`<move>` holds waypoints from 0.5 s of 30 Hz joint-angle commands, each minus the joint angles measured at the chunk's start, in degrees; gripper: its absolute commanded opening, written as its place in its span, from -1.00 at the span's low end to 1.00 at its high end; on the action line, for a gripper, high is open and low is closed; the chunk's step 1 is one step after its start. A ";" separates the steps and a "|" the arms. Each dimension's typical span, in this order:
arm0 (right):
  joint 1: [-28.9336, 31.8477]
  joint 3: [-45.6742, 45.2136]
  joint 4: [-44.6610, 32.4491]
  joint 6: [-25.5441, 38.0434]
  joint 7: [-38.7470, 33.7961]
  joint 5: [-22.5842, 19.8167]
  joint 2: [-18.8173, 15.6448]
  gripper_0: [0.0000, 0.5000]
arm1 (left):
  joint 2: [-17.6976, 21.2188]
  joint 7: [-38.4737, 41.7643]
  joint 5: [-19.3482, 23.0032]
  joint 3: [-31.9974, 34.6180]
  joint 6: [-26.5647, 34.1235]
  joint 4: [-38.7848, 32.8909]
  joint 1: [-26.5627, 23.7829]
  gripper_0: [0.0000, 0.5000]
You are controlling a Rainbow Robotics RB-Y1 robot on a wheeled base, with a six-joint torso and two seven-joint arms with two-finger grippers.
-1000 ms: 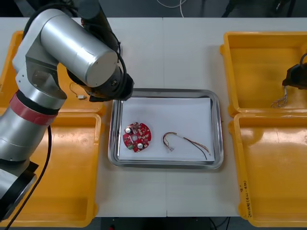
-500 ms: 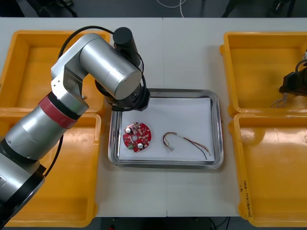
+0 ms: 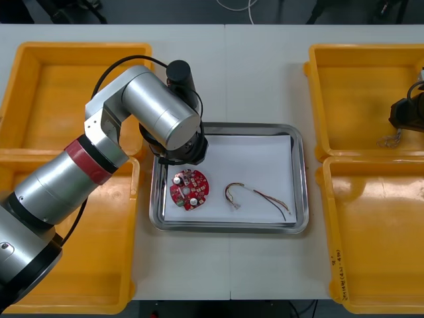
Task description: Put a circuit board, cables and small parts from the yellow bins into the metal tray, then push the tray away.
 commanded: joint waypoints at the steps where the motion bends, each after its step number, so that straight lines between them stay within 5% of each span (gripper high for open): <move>1: 1.78 1.44 -1.07 -0.74 1.54 -0.58 1.52 -1.00 | -1.29 1.48 0.60 -0.83 -0.60 -0.39 -2.86 -0.97; 3: 1.78 1.44 -1.95 -0.74 1.72 -0.32 1.34 -1.00 | -1.29 1.48 0.69 -0.83 -0.52 -0.30 -2.77 -0.76; 7: 1.86 1.44 -5.11 0.49 2.25 0.48 0.99 -1.00 | -1.29 1.48 0.77 -0.83 -0.43 0.14 -2.86 0.53; 8: 1.86 1.35 -5.73 0.93 2.16 0.65 0.82 -1.00 | -1.29 1.48 0.77 -0.83 -0.43 0.14 -2.86 0.62; 9: 1.86 1.27 -7.22 2.51 1.98 0.91 0.55 -1.00 | -1.12 1.56 0.77 -0.75 -0.43 0.14 -2.86 0.93; 15: 1.86 -0.49 -15.66 13.59 1.90 2.23 -0.85 -1.00 | -0.85 1.83 0.86 -0.57 0.63 0.05 -2.86 1.00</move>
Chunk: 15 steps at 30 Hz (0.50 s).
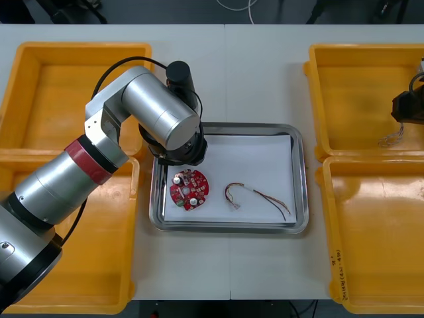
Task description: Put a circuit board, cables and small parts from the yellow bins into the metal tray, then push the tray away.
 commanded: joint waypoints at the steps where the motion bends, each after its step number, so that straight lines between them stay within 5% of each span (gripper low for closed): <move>1: 0.47 -1.07 -8.17 7.58 1.89 1.29 -1.15 -1.00 | -0.76 1.83 0.66 -0.03 0.88 -0.76 -2.94 1.00; 15: 2.49 -2.39 -30.59 30.88 0.31 1.56 -1.41 -1.00 | 0.64 0.16 3.56 13.33 13.97 -11.22 -2.94 1.00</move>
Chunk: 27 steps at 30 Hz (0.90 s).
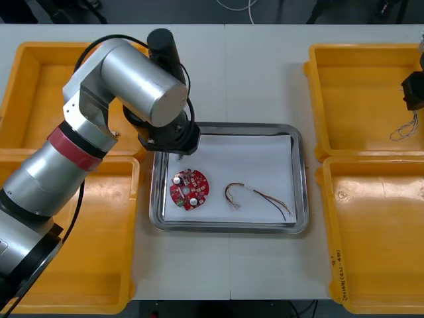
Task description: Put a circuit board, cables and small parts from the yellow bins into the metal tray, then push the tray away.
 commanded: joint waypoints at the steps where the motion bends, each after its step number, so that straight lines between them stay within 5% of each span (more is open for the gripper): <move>1: 2.02 -0.93 -9.94 5.73 0.40 -0.67 -1.40 -1.00 | 0.98 -0.02 1.44 6.21 4.55 -6.12 -2.52 1.00; 6: 3.43 2.50 -19.87 11.67 0.05 -3.48 -1.22 -1.00 | 2.39 -0.72 1.97 11.92 9.29 -8.76 -2.61 1.00; 12: 5.89 6.19 -29.10 11.67 -0.47 -8.84 -1.05 -1.00 | 3.88 -2.21 1.62 17.28 11.84 -9.29 -2.61 1.00; 27: 5.98 24.03 -44.66 10.12 -2.50 -16.40 1.85 -1.00 | 7.40 -15.66 -8.14 25.90 11.05 -0.94 -2.52 1.00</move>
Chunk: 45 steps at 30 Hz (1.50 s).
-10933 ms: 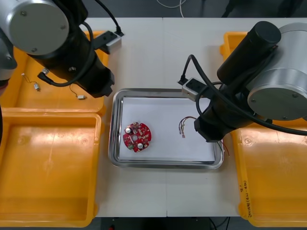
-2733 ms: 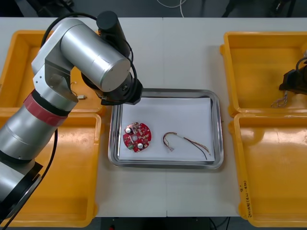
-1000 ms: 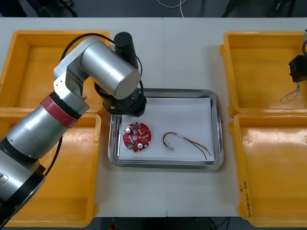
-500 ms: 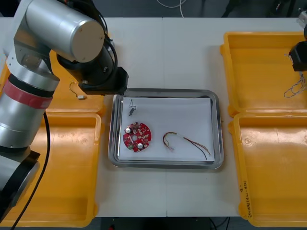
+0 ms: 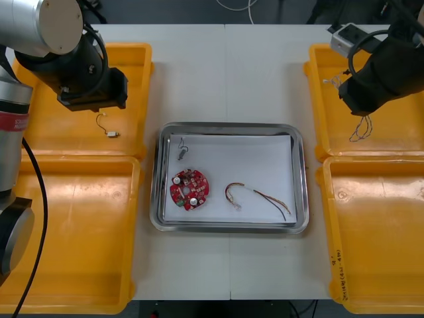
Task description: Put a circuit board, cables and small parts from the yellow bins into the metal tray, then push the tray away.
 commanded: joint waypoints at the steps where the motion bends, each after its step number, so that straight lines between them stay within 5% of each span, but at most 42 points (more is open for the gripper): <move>1: -0.78 5.67 -2.95 -1.72 -2.32 -2.44 1.74 -1.00 | 2.67 -8.85 -3.41 1.72 -0.91 3.15 -2.59 1.00; 9: -3.15 11.82 -2.51 -7.43 -0.83 -6.93 2.97 -1.00 | 2.93 -10.16 -4.28 1.72 -8.38 11.23 -2.50 1.00; 17: -6.23 16.92 0.22 -8.75 12.53 -8.07 4.91 -1.00 | 2.93 -10.96 -3.32 0.05 -13.56 17.30 -2.59 1.00; 31: -7.63 27.20 1.89 -9.46 28.88 -3.59 6.49 -1.00 | 2.84 -10.69 1.96 -2.85 -21.83 21.96 0.40 1.00; 45: -7.54 33.44 10.76 -21.94 30.99 -2.97 6.14 -1.00 | 2.84 -10.69 1.96 -4.96 -23.67 21.87 2.95 1.00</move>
